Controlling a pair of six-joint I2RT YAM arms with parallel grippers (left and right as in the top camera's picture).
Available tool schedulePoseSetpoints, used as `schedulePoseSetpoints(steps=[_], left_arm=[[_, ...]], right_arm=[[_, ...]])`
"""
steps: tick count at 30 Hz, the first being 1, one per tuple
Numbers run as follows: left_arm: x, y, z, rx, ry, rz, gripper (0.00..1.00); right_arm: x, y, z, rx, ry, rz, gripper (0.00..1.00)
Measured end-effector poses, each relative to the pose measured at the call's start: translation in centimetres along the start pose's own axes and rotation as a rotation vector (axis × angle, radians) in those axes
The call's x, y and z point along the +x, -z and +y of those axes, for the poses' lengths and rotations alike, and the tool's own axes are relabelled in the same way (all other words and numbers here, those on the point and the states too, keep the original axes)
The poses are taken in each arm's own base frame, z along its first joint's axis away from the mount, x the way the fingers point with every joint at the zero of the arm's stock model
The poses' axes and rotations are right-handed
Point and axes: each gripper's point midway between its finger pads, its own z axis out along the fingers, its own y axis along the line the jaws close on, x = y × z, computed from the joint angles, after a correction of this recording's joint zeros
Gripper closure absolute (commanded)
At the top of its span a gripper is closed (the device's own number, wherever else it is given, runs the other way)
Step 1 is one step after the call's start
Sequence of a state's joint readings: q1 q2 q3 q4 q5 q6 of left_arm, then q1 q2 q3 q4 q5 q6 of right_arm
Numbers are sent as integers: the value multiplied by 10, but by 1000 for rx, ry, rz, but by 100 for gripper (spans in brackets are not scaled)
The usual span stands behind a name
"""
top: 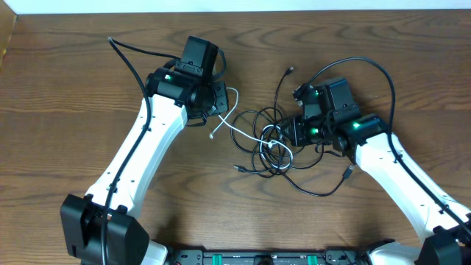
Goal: Untangle cables
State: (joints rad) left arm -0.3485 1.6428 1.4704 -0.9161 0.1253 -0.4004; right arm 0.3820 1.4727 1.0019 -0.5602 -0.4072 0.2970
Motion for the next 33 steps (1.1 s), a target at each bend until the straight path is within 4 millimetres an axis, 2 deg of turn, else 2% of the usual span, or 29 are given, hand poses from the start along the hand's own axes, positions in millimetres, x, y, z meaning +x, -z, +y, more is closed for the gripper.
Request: schedulePoseSetpoints(steps=[3, 4, 9, 10, 15, 22, 25, 27, 28, 30, 33], left_arm=[[0, 0, 0, 0, 0, 0, 86], [0, 0, 0, 0, 0, 0, 83], [0, 0, 0, 0, 4, 0, 83], [0, 0, 0, 0, 4, 0, 79], [0, 0, 0, 1, 6, 1, 70], [0, 0, 0, 1, 7, 1, 68], [0, 0, 0, 2, 7, 2, 68], [0, 0, 0, 2, 7, 2, 67], [0, 0, 0, 2, 7, 2, 67], [0, 0, 0, 2, 7, 2, 67], [1, 0, 0, 2, 7, 3, 67]], right_arm=[[12, 0, -4, 17, 21, 46, 69], [15, 0, -5, 21, 27, 58, 70], [29, -1, -10, 30, 72, 123, 78], [31, -3, -10, 27, 84, 134, 80], [37, -18, -13, 3, 178, 176, 86], [40, -34, -6, 20, 319, 185, 92], [41, -38, -11, 61, 338, 194, 92], [42, -40, -17, 96, 345, 201, 84], [43, -42, -18, 108, 355, 206, 77], [44, -45, -18, 134, 383, 207, 76], [44, -45, -20, 154, 386, 206, 81]])
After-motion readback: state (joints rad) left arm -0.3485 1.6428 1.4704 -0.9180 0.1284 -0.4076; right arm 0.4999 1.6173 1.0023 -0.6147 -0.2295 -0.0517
